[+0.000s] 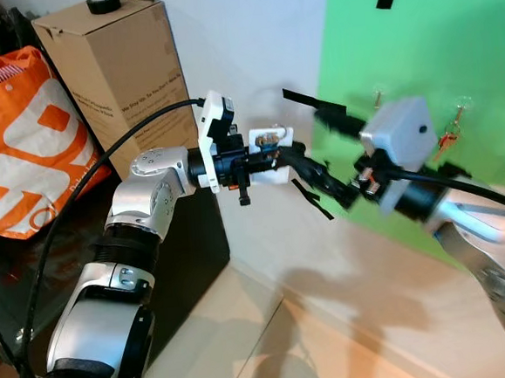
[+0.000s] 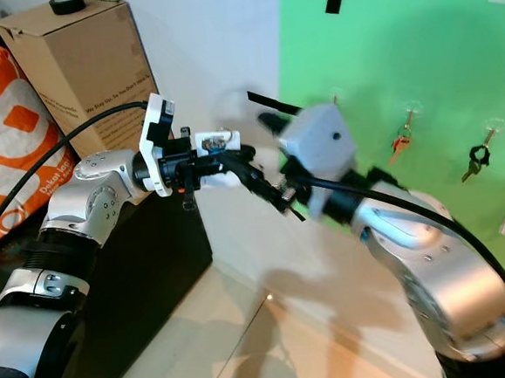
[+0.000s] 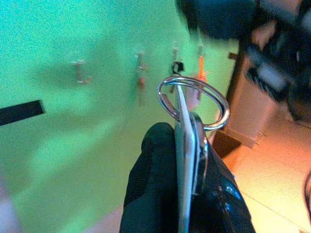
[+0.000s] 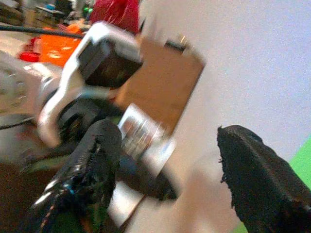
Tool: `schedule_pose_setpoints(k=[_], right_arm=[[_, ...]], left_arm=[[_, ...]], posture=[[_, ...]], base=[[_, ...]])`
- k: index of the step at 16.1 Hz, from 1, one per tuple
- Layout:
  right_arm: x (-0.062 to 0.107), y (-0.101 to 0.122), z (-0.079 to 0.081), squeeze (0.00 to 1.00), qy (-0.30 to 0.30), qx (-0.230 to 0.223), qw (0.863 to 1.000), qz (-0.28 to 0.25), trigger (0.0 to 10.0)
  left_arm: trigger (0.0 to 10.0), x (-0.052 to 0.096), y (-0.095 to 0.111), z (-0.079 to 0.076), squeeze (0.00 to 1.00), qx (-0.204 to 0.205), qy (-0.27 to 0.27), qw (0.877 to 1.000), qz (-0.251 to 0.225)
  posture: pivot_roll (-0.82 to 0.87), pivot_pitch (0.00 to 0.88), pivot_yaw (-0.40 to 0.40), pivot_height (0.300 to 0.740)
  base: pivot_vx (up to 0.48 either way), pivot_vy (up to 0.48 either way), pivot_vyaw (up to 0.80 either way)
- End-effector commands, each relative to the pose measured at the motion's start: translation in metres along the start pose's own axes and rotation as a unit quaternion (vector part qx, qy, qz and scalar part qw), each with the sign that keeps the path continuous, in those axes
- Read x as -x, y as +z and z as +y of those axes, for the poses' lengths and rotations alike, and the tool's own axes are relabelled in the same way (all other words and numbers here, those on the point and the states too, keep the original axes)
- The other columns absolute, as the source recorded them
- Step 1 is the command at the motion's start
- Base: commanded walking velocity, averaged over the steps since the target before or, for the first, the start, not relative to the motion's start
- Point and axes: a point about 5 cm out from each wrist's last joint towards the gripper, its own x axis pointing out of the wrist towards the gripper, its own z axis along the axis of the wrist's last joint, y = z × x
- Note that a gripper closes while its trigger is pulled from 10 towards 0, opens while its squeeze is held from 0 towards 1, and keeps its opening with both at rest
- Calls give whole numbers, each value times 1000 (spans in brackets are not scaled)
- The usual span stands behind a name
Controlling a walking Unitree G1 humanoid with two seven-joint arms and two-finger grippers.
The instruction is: Hang keys on a hook
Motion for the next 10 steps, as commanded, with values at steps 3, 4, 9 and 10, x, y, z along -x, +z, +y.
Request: schedule_pose_setpoints(k=[3,4,9,10], right_arm=[[-10,6,9,0,42,115,992,-15,10000],[-12,3,12,0,63,151,986,-6,10000],[-14,-7,9,0,84,198,977,9,10000],[-15,-7,8,0,83,200,976,8,7608]], left_arm=[[0,-1,3,-4,0,0,-18,1000,10],[0,-2,4,-5,0,1,-25,1000,10],[0,3,6,-10,0,-1,-43,999,20],[0,4,5,-11,0,-3,-47,999,26]], posture=[[-178,0,106,740],[-176,0,104,740],[-172,0,97,740],[-172,0,97,740]], base=[[0,0,0],[0,0,0],[0,0,0],[0,0,0]])
